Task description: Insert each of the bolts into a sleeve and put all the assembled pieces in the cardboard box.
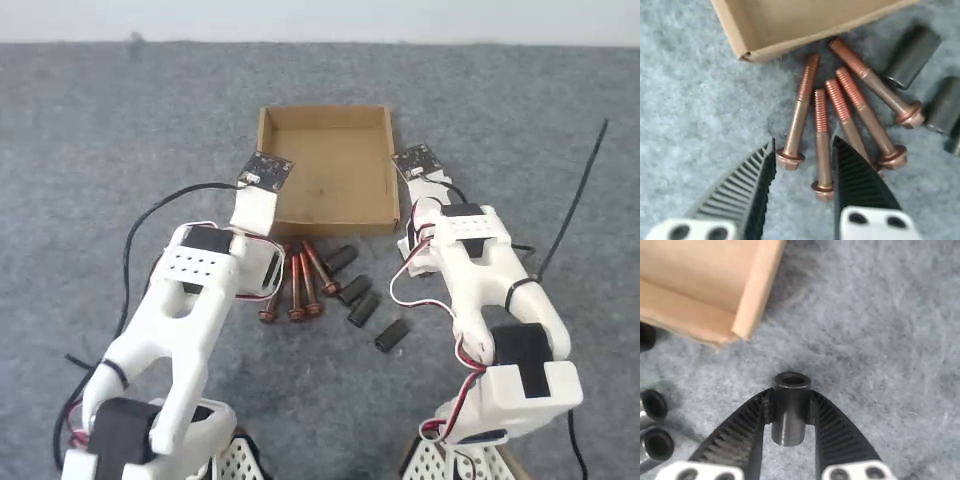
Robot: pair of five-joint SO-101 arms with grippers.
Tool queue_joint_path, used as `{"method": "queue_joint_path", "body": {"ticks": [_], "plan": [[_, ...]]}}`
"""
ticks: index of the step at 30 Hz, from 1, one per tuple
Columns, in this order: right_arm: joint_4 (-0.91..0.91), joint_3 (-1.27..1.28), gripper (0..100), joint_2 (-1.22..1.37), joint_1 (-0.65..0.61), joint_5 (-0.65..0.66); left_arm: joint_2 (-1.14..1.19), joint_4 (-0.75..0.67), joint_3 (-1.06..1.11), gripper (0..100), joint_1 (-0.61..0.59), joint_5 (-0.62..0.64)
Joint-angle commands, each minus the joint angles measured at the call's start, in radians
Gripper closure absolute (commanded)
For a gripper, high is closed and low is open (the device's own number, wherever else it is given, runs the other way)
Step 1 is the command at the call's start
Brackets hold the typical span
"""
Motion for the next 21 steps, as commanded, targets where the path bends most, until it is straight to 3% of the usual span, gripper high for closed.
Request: {"method": "queue_joint_path", "body": {"ticks": [1, 11, 21], "plan": [[-0.021, -0.012, 99.2, -0.062, 0.008, -0.009, 0.002, -0.009, -0.016, 83, -0.025, -0.041], [-0.021, -0.012, 99.2, -0.062, 0.007, -0.015, 0.147, -0.112, 0.01, 83, -0.031, -0.06], [-0.021, -0.011, 99.2, -0.062, 0.007, -0.017, 0.241, -0.052, -0.064, 83, -0.038, -0.063]]}}
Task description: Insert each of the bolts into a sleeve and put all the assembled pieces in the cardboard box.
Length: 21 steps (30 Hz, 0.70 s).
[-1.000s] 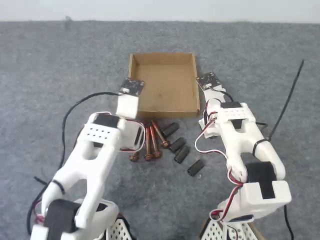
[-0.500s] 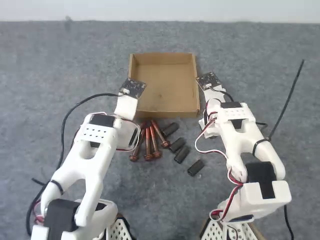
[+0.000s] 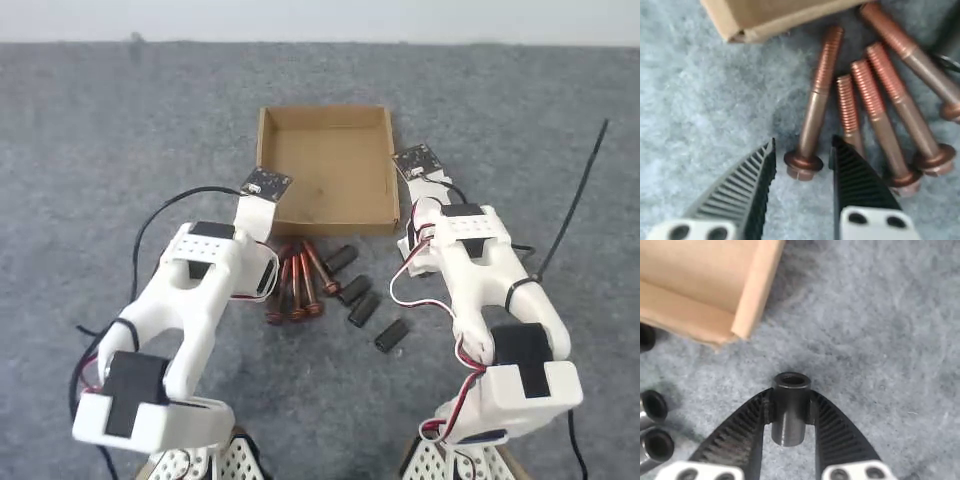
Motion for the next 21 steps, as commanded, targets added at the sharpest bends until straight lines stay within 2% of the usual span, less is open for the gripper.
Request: {"method": "queue_joint_path", "body": {"ticks": [1, 4, 9, 14, 17, 21], "plan": [[-0.021, -0.011, 99.2, -0.062, 0.007, -0.012, -0.002, 0.012, -0.036, 83, 0.005, -0.012], [-0.022, -0.011, 99.2, -0.062, 0.007, -0.012, 0.002, 0.021, -0.036, 85, 0.005, -0.064], [-0.022, -0.011, 99.2, -0.062, 0.007, -0.012, 0.017, 0.041, -0.042, 99, 0.006, -0.19], [-0.022, -0.011, 99.2, -0.062, 0.007, -0.012, 0.026, 0.121, -0.065, 98, 0.0, -0.281], [-0.022, -0.011, 99.2, -0.062, 0.007, -0.012, 0.014, 0.175, -0.091, 98, -0.038, -0.496], [-0.022, -0.011, 99.2, -0.062, 0.007, -0.012, -0.008, 0.361, -0.268, 98, -0.167, -0.752]]}}
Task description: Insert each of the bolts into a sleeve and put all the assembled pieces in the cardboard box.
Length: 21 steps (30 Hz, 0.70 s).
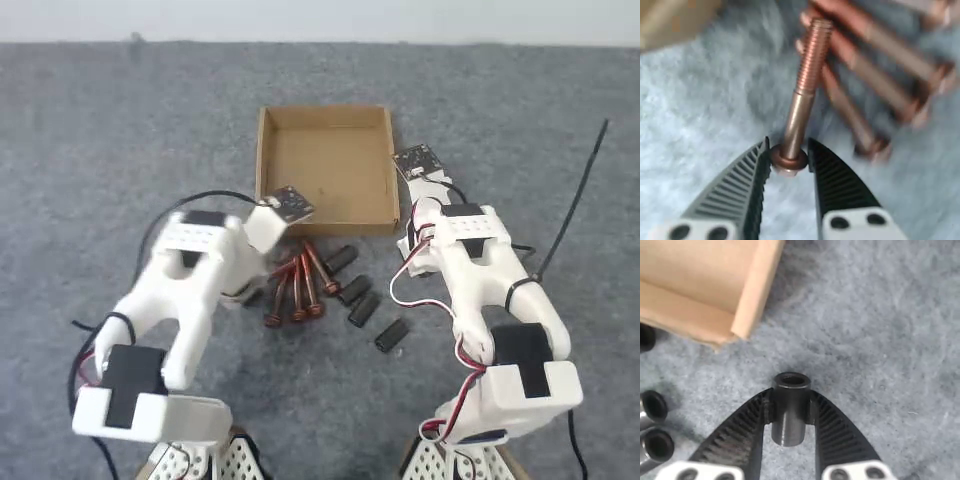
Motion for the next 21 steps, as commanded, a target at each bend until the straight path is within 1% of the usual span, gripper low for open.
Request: {"method": "queue_joint_path", "body": {"ticks": [1, 5, 7, 9, 14, 18, 21], "plan": [[-0.022, -0.011, 99.2, -0.062, 0.007, -0.012, -0.037, 0.164, -0.203, 98, -0.12, -0.229], [-0.022, -0.011, 99.2, -0.062, 0.007, -0.012, -0.011, 0.31, -0.429, 98, -0.236, -0.42], [-0.022, -0.011, 99.2, -0.062, 0.007, -0.012, 0.015, 0.371, -0.507, 98, -0.272, -0.525], [-0.022, -0.011, 99.2, -0.062, 0.007, -0.012, 0.049, 0.405, -0.559, 98, -0.293, -0.588], [-0.022, -0.011, 99.2, -0.062, 0.007, -0.012, 0.157, 0.382, -0.621, 98, -0.293, -0.589], [-0.022, -0.011, 99.2, -0.062, 0.007, -0.012, 0.232, 0.284, -0.624, 98, -0.298, -0.539], [-0.022, -0.011, 99.2, -0.062, 0.007, -0.012, 0.269, 0.23, -0.624, 98, -0.299, -0.525]]}}
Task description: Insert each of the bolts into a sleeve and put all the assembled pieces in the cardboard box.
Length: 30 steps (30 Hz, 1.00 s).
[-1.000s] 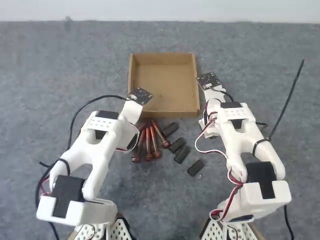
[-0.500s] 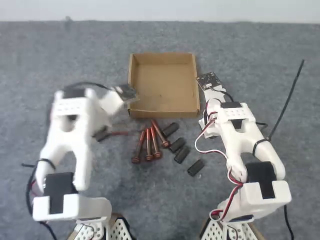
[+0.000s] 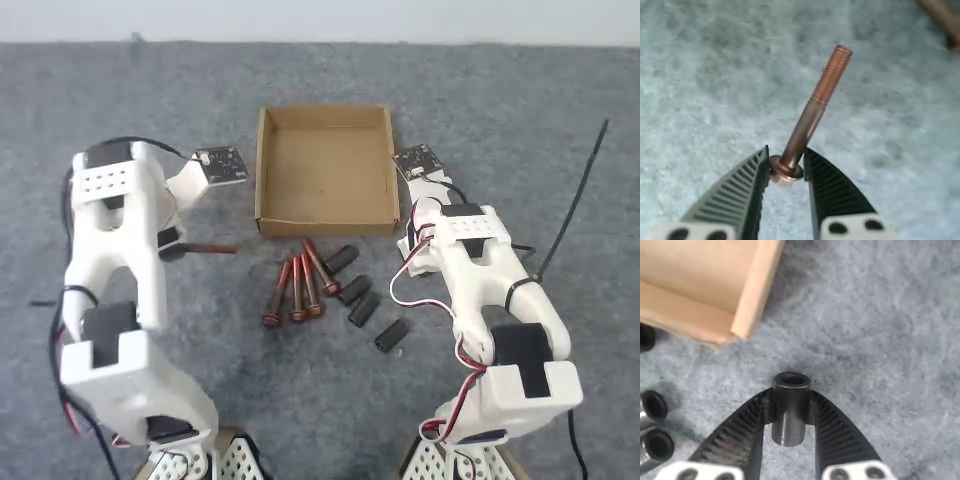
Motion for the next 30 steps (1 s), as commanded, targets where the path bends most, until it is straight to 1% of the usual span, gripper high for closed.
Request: {"method": "queue_joint_path", "body": {"ticks": [1, 4, 6, 9, 11, 13, 16, 20, 23, 25, 26, 28, 30], "plan": [[-0.022, -0.011, 99.2, -0.062, 0.007, -0.012, 0.002, -0.066, -0.054, 97, -0.003, 0.035], [-0.024, -0.011, 99.2, -0.062, 0.008, -0.012, 0.003, -0.109, -0.061, 88, 0.0, 0.157], [-0.024, -0.011, 99.2, -0.062, 0.008, -0.012, 0.003, -0.144, -0.061, 84, -0.003, 0.189], [-0.024, -0.011, 99.2, -0.062, 0.008, -0.012, 0.003, -0.169, -0.062, 85, -0.006, 0.196], [-0.024, -0.011, 99.2, -0.062, 0.008, -0.011, 0.003, -0.158, -0.085, 86, -0.006, 0.204], [-0.033, -0.011, 99.2, -0.062, 0.008, -0.012, 0.003, -0.121, -0.127, 86, -0.006, 0.262], [-0.038, -0.011, 99.2, -0.062, 0.008, -0.012, 0.003, -0.029, -0.226, 88, 0.0, 0.413], [-0.038, -0.011, 99.2, -0.061, 0.008, -0.012, 0.005, 0.118, -0.355, 94, 0.011, 0.686], [-0.038, -0.011, 99.2, -0.061, 0.008, -0.012, 0.005, 0.195, -0.36, 95, 0.017, 0.918], [-0.039, -0.009, 99.2, -0.061, 0.008, -0.012, 0.012, 0.244, -0.358, 95, 0.017, 1.036], [-0.039, -0.009, 99.2, -0.061, 0.008, -0.012, 0.014, 0.252, -0.355, 96, 0.014, 1.069], [-0.039, -0.009, 99.2, -0.061, 0.007, -0.012, 0.002, 0.232, -0.325, 100, 0.003, 1.086], [-0.039, -0.009, 99.2, -0.061, 0.007, -0.012, -0.028, 0.216, -0.285, 99, -0.008, 1.103]]}}
